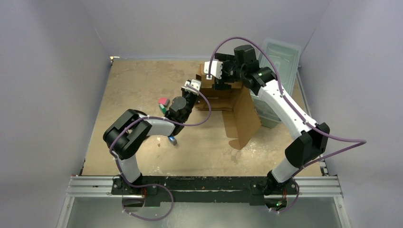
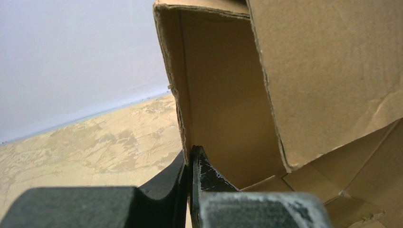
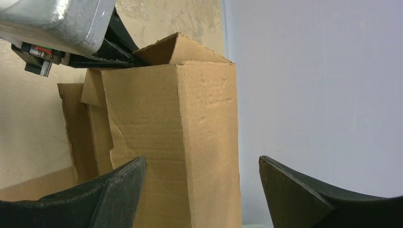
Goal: Fold the paper box
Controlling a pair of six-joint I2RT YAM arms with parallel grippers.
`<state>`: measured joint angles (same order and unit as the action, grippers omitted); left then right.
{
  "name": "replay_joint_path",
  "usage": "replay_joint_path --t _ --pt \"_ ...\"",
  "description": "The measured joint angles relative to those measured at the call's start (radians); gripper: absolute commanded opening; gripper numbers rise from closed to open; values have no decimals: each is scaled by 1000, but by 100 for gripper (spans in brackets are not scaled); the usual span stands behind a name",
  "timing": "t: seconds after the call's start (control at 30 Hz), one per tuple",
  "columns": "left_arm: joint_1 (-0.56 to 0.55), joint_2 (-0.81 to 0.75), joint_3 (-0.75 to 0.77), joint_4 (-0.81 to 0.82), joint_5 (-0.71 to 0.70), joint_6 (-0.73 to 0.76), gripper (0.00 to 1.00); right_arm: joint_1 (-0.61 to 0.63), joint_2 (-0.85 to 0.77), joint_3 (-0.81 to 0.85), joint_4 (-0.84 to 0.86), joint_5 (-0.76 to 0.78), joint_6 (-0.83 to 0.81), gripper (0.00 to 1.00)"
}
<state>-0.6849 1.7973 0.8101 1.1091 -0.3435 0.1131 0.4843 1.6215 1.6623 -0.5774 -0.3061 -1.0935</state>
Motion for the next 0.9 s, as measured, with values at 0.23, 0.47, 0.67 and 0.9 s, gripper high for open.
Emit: replay_joint_path --t 0.23,0.47,0.67,0.9 --pt "-3 0 0 0 4 3 0 0 -4 8 -19 0 4 94" --pt "-3 -4 -14 9 26 2 0 9 26 56 -35 23 29 90" --pt "-3 -25 -55 26 48 0 0 15 75 68 -29 59 93 86" --pt "-3 -38 -71 23 58 -24 0 24 90 73 -25 88 141 88"
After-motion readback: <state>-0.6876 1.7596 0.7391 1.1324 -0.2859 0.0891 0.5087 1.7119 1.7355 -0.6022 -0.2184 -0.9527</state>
